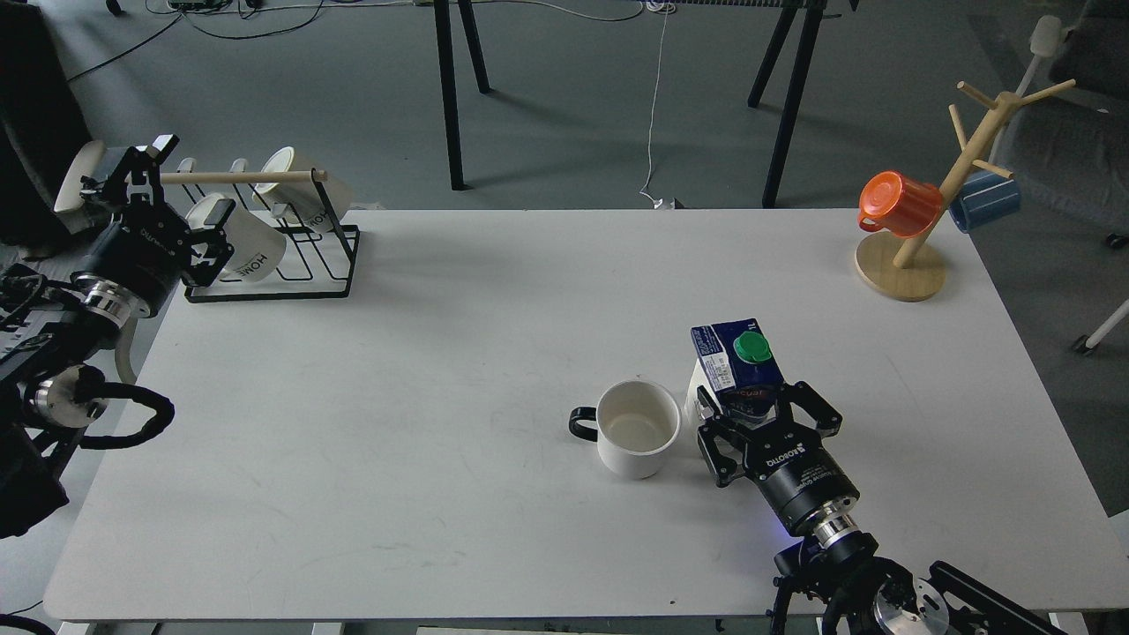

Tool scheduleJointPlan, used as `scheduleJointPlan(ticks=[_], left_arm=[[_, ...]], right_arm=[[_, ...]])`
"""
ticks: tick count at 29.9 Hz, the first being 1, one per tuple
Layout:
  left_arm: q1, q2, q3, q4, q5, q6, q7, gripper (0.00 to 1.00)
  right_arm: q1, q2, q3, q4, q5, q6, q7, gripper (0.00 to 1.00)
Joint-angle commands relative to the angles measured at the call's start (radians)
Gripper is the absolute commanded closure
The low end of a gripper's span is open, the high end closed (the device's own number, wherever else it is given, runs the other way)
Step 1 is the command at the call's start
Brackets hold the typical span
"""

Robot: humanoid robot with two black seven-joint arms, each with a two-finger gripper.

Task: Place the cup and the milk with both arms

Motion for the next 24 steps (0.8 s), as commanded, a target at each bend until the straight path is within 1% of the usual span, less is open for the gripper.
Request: scheduleJointPlan(ticks=[1, 7, 12, 24], left_arm=[[-0.002, 0.0, 0.002, 0.001, -0.001, 0.0, 0.0, 0.04], [-0.002, 0.0, 0.004, 0.001, -0.001, 0.0, 0.0, 0.04], [-0.003, 0.002, 0.004, 0.003, -0.001, 0.0, 0.0, 0.04], [-0.008, 0.0, 0.01, 0.003, -0.001, 0.0, 0.0, 0.04]], right_arm=[[-0.004, 0.0, 0.001, 0.005, 0.0, 0.0, 0.0, 0.02], [-0.039, -0.02, 0.001, 0.016, -0.001, 0.0, -0.001, 0.02], [-0.097, -0.068, 0.004, 0.039, -0.001, 0.0, 0.0, 0.02], [-0.206, -0.23, 0.024, 0.219, 0.002, 0.0, 0.011, 0.02]])
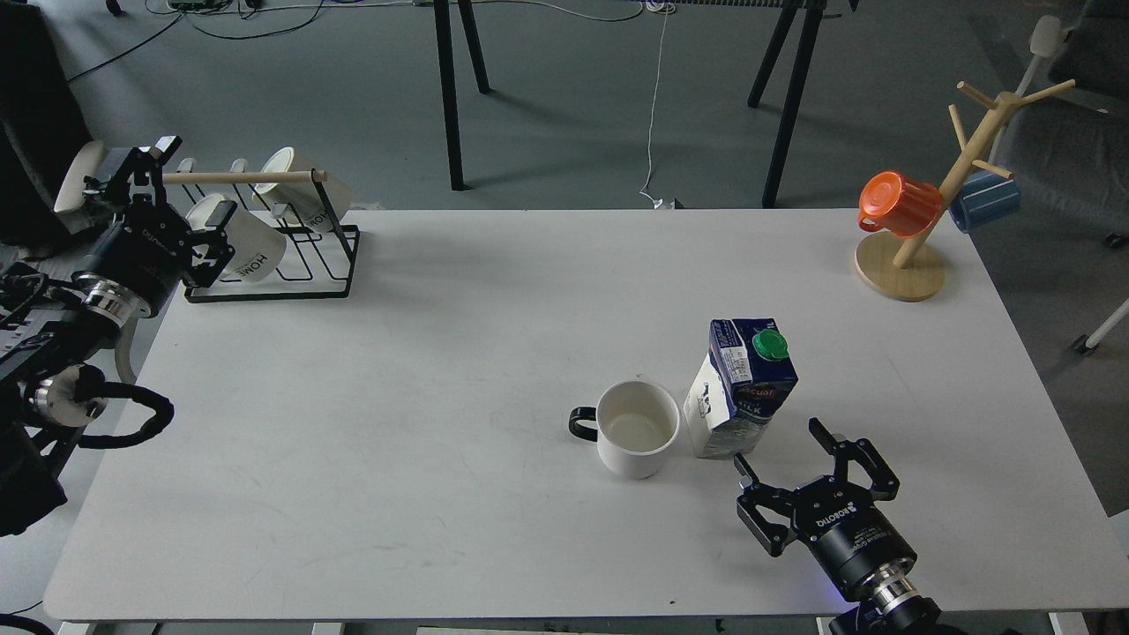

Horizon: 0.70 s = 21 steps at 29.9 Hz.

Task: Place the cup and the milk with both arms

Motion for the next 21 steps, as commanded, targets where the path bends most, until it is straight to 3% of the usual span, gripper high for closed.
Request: scheduleJointPlan(ticks=[1, 7, 13, 18, 21], left_arm=[[0.001, -0.001, 0.003, -0.001, 0.001, 0.0, 0.0, 0.04], [0.001, -0.001, 0.003, -0.001, -0.001, 0.0, 0.0, 0.04], [0.005, -0.001, 0.003, -0.001, -0.001, 0.0, 0.0, 0.04], [0.005, 0.0, 0.002, -0.001, -0.001, 0.0, 0.0, 0.04], [0.005, 0.0, 0.002, -0.001, -0.001, 0.0, 0.0, 0.04]], right_arm=[[-0.024, -0.056, 0.009, 0.057, 0.004, 0.0, 0.005, 0.02], [-0.09, -0.121, 0.069, 0.113, 0.007, 0.0, 0.003, 0.02], [-0.143, -0.266, 0.157, 0.131, 0.019, 0.0, 0.008, 0.02], [-0.153, -0.362, 0.358, 0.085, 0.096, 0.0, 0.008, 0.02], [-0.064, -0.382, 0.441, -0.007, 0.107, 0.0, 0.005, 0.03]])
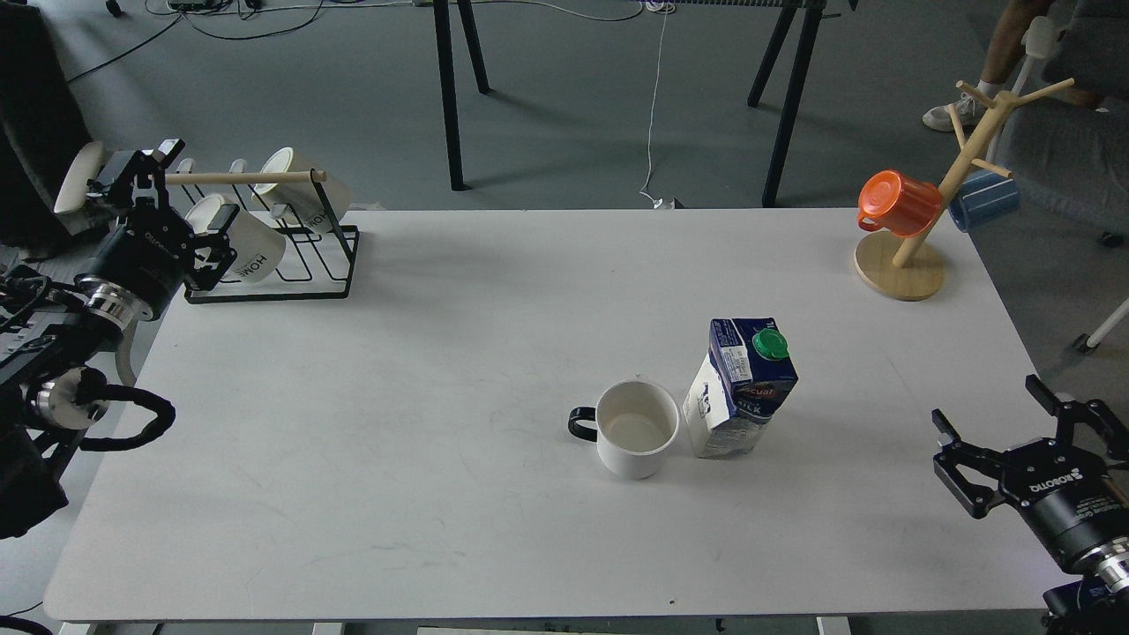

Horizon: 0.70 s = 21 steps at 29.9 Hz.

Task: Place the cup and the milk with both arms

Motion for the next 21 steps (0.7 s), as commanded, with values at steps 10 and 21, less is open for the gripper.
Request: scheduleJointPlan(ticks=[10, 21], left_arm=[[0.0, 0.003, -0.004, -0.006, -0.003, 0.0, 0.0, 0.04], [-0.015, 0.011, -0.014, -0.014, -0.003, 0.0, 0.0, 0.03]], right_arm=[[0.64, -0.021, -0.204, -0.394, 0.009, 0.0, -0.002, 0.03], [0.695, 0.042, -0.246, -0.46, -0.018, 0.0, -0.005, 0.02]])
